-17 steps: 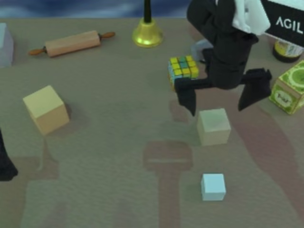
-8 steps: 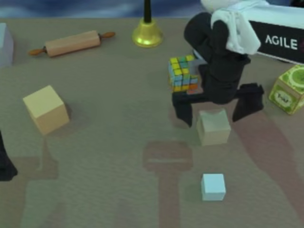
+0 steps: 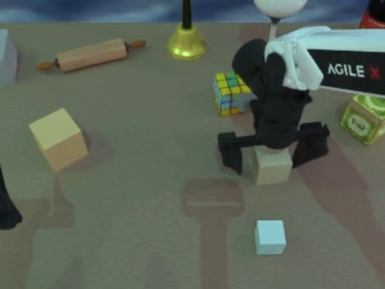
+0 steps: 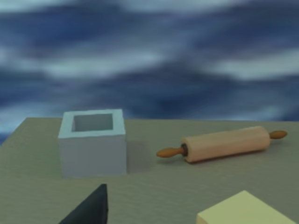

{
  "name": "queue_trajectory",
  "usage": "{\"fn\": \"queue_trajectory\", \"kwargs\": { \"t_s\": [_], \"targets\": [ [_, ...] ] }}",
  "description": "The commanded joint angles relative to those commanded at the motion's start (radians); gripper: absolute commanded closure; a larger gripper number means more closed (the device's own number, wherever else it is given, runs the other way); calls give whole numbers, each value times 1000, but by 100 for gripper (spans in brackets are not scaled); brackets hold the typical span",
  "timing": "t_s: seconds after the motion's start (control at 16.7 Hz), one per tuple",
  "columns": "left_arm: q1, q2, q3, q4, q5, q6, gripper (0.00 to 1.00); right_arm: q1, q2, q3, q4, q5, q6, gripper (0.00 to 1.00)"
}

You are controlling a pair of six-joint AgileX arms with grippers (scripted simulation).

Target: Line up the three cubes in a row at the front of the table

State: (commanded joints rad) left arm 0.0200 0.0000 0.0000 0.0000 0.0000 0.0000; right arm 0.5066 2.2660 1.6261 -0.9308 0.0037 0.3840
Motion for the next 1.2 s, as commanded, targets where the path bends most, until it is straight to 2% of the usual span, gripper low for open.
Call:
{"fn": "queue_trajectory", "kwargs": {
  "t_s": [0.78,1.2],
  "targets": [
    [0,0,0,0,0,0,0,0,0,0,0,0,0,98],
    [0,0,0,0,0,0,0,0,0,0,0,0,0,100]
  ]
}}
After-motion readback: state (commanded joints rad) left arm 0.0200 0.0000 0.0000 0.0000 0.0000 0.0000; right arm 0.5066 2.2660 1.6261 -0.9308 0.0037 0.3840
